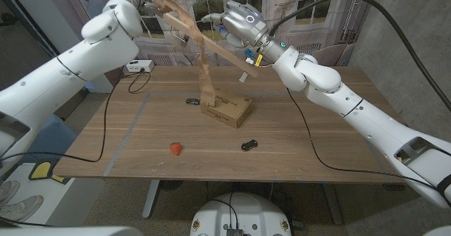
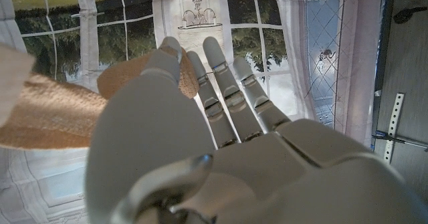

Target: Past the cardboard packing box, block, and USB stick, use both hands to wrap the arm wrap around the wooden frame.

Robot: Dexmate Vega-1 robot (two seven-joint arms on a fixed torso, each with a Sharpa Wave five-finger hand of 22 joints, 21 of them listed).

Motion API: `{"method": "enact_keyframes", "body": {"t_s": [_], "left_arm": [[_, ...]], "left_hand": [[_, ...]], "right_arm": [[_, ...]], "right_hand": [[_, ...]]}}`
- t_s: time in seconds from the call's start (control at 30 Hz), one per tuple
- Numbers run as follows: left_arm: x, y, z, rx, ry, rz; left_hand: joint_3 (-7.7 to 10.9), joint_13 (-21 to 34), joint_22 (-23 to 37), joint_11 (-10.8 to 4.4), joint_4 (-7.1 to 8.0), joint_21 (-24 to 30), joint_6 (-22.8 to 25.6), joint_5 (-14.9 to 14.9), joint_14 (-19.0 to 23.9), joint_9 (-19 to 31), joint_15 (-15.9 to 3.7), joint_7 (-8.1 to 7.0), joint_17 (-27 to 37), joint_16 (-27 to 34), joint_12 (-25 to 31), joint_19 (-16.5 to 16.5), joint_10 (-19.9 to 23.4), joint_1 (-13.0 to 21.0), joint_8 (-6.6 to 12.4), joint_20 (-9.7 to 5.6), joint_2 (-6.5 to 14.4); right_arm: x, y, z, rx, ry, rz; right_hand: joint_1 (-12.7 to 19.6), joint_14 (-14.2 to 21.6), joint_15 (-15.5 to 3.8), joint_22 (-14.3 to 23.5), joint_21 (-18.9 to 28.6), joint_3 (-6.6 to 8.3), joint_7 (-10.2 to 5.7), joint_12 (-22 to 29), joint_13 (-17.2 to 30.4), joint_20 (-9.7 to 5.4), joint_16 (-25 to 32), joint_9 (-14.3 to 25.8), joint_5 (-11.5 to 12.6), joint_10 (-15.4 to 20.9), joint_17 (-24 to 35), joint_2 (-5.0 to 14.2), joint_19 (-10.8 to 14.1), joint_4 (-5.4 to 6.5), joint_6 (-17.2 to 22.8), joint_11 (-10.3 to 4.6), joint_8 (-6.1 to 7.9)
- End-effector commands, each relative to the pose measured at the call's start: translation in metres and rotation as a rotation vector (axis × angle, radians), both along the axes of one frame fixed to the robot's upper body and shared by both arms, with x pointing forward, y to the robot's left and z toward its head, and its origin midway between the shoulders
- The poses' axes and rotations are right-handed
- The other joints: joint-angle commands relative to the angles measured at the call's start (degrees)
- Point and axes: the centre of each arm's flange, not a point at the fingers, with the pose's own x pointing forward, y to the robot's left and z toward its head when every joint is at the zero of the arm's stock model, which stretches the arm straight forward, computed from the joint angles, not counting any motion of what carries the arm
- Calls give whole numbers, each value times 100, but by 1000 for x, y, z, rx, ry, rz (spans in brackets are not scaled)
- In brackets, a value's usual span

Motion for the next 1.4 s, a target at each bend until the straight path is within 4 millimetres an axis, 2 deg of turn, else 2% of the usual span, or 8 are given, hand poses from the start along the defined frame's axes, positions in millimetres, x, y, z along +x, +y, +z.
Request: {"method": "enact_keyframes", "body": {"t_s": [0.03, 0.37, 0.7, 0.93, 1.1, 1.4], "left_arm": [[17, 10, -23, 17, 67, 69], [33, 11, -38, 6, 94, 25], [50, 0, -51, 45, 155, -17], [53, -3, -62, 91, 210, -9], [54, -3, -74, 111, 253, -11], [57, -7, -90, 165, 348, -14]], "left_hand": [[-35, 38, 3, -315, 15, 33, 1724, 76, 22, 280, -592, 225, 26, -8, -20, -19, 288, 337, 220, 16, 250], [-68, 63, -25, -314, 28, 60, 1723, 148, 38, 250, -590, 219, 39, -41, -47, -25, 315, 346, 196, 8, 240], [-101, 85, -52, -314, 41, 88, 1735, 216, 62, 231, -591, 215, 54, -70, -81, -32, 336, 359, 182, 4, 234], [-128, 102, -71, -314, 50, 111, 1740, 266, 71, 226, -591, 215, 66, -95, -109, -33, 349, 369, 174, 3, 228], [-141, 111, -81, -314, 56, 122, 1745, 290, 78, 222, -590, 220, 72, -107, -122, -39, 358, 374, 170, 4, 228], [-168, 129, -97, -311, 64, 143, 1751, 333, 95, 220, -591, 228, 85, -128, -148, -47, 372, 386, 165, -2, 226]], "right_arm": [[-6, -7, 7, 27, 50, 62], [-15, -5, 6, 17, 66, 116], [-20, -5, 12, 35, 71, 135], [-14, -6, 19, 64, 74, 107], [-2, -9, 30, 109, 91, 79], [12, -11, 39, 144, 115, 53]], "right_hand": [[85, 114, -107, 14, 23, -9, 15, 16, 8, -898, -12, 23, 52, 610, 22, 36, -12, -4, 21, -576, -13], [85, 120, -106, 12, 23, -19, 17, 5, 7, -897, -12, 24, 52, 601, 27, 41, -18, -1, 24, -581, -17], [90, 125, -107, 12, 23, -32, 18, 4, 13, -897, -16, 24, 54, 615, 34, 49, -21, 1, 22, -579, -26], [103, 121, -108, 11, 25, -42, 20, 1, 21, -896, -23, 24, 55, 619, 39, 53, -19, -4, 29, -573, -30], [114, 121, -108, 10, 24, -49, 16, -13, 18, -897, -27, 25, 57, 608, 45, 60, -17, -7, 41, -564, -31], [115, 120, -106, 13, 32, -62, 6, -10, 23, -898, -33, 25, 57, 625, 49, 63, -15, -4, 63, -549, -27]]}}
